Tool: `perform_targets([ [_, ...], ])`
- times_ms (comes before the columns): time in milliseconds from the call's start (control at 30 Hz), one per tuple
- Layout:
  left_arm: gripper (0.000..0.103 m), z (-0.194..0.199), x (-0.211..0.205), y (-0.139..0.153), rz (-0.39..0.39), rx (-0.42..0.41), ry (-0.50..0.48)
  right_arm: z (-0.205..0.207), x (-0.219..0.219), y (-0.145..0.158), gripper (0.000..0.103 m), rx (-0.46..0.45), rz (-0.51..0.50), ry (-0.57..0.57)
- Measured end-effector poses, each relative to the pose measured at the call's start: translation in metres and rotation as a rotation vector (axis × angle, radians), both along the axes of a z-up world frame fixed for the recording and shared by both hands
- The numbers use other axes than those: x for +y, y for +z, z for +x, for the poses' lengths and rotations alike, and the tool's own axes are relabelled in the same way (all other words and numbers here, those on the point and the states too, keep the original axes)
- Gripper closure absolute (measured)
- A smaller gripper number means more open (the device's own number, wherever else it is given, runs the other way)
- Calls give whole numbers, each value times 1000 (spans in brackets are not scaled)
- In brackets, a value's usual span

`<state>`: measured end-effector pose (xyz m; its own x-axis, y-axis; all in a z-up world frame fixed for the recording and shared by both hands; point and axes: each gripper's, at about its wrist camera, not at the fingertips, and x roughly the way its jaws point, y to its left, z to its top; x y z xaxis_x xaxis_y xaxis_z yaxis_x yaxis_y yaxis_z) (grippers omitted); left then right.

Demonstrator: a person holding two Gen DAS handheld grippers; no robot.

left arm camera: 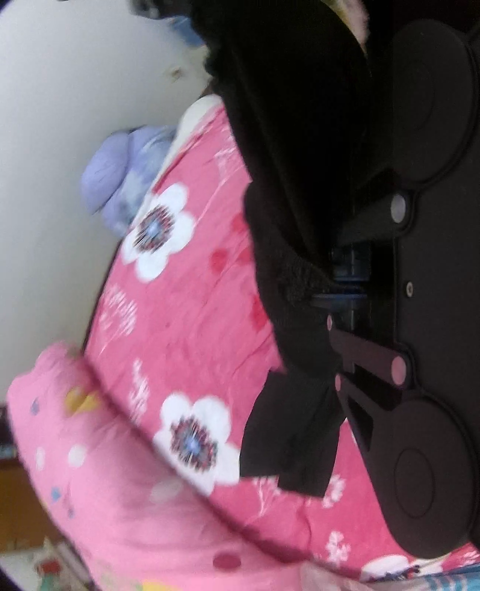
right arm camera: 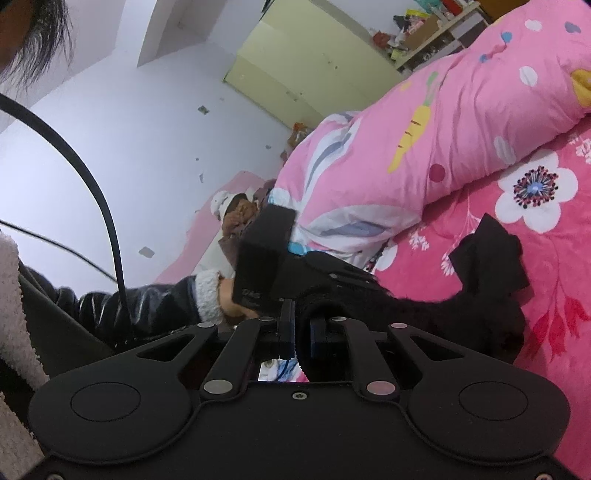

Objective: Fold clothes

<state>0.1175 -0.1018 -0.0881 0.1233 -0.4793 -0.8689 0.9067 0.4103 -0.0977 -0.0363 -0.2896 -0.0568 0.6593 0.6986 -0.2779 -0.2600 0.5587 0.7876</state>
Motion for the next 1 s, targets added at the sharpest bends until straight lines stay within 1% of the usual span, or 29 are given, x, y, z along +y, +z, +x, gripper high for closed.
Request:
perform_targets([
  [67,98,3,5,8,-18,9,58,0,-4,1,96,-3,17,-18],
  [100,98,9,12,20,-46,29,139,0,-6,1,96,-5,26,-28],
  [167,98,15,20,35,-99,39,207,0,-10,2,96,-10,44,-46],
  [233,98,16,24,50,-147,40,244,1,-16,11,96,-34,64,-65],
  [267,98,16,27,67,-201,38,277,2,-18,15,96,-46,73,-69],
  [333,98,17,33,88,-271,30,320,4,-22,23,96,-67,93,-77],
  [500,98,18,40,132,-401,2,399,12,-31,55,96,-150,146,-92],
  [533,98,18,41,136,-414,-2,406,14,-32,62,96,-168,158,-92],
  [567,98,20,44,149,-455,-3,430,17,-33,69,96,-186,170,-93],
  [700,98,25,53,183,-566,-10,483,31,-41,96,96,-238,230,-100],
  [833,98,30,60,222,-657,-36,517,46,-52,124,96,-281,281,-116],
  [900,98,34,65,245,-712,-52,537,53,-57,138,96,-311,288,-121],
  [1000,98,36,71,277,-794,-94,532,60,-65,163,96,-365,291,-127],
])
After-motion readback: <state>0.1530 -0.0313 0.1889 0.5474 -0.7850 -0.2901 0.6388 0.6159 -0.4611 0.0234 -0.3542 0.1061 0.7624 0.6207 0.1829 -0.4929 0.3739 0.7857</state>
